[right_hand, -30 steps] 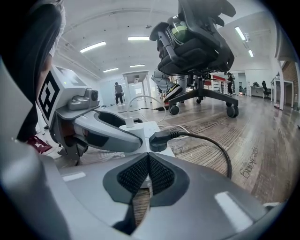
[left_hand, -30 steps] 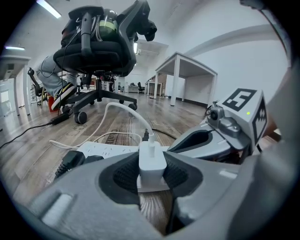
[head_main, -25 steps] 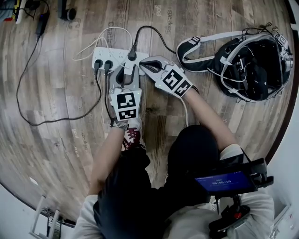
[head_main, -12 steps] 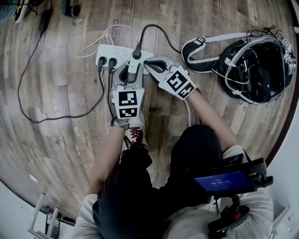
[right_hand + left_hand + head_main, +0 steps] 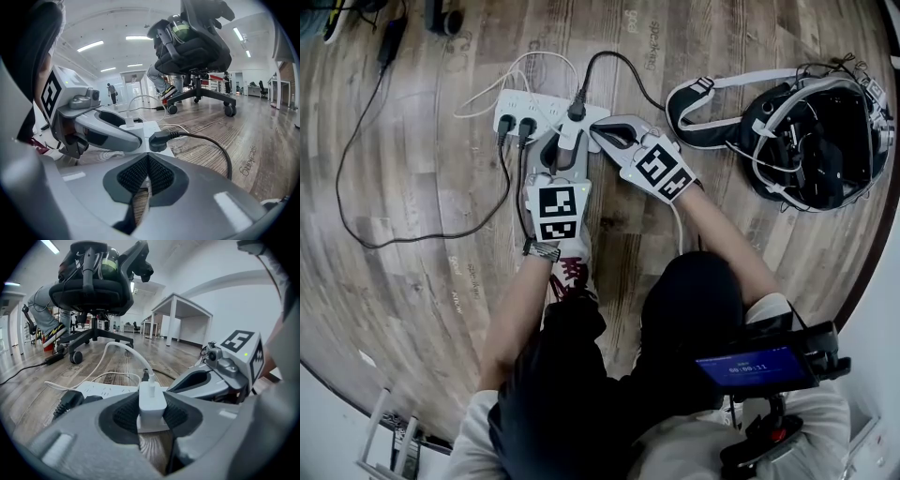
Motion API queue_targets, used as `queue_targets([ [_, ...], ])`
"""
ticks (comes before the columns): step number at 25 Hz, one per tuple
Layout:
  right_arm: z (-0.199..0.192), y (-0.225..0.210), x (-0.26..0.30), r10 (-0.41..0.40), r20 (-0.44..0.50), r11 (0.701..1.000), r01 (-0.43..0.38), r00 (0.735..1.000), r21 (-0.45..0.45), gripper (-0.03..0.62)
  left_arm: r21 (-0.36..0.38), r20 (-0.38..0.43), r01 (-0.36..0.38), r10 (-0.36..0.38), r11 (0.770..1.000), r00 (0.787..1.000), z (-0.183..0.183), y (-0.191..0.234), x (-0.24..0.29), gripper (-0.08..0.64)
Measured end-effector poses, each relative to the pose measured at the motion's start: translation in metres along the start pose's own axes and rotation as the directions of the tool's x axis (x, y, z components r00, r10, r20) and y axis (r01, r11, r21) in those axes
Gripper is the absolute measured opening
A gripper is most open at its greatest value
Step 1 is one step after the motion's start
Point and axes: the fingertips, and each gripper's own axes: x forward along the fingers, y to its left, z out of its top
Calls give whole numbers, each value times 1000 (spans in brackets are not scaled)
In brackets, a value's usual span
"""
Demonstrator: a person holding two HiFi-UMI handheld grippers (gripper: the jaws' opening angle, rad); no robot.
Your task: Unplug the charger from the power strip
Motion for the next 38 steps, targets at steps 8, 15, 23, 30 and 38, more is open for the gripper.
queue_targets([
  [8, -1, 0, 2, 14, -21, 1000, -14, 1000, 12, 0, 108, 180, 15, -34, 994, 983, 62, -5, -15, 138],
  [15, -4, -2, -1, 24, -30, 999, -23, 999, 33, 0, 108, 142, 10, -25, 994, 990, 71, -2, -10, 138],
  [23, -7, -6, -4, 2, -36, 999, 0, 999, 39, 0, 90, 114, -13, 3, 996, 993, 61, -1, -14, 140],
  [30, -4, -8, -4, -19, -26, 999, 20, 999, 31, 2, 92, 90, -18, 10, 996, 996, 55, 0, -14, 140],
  [38, 17, -12, -14, -61, 59, 996, 57, 996, 70, 2, 71, 67, -18, 13, 997, 998, 49, 7, -18, 140],
])
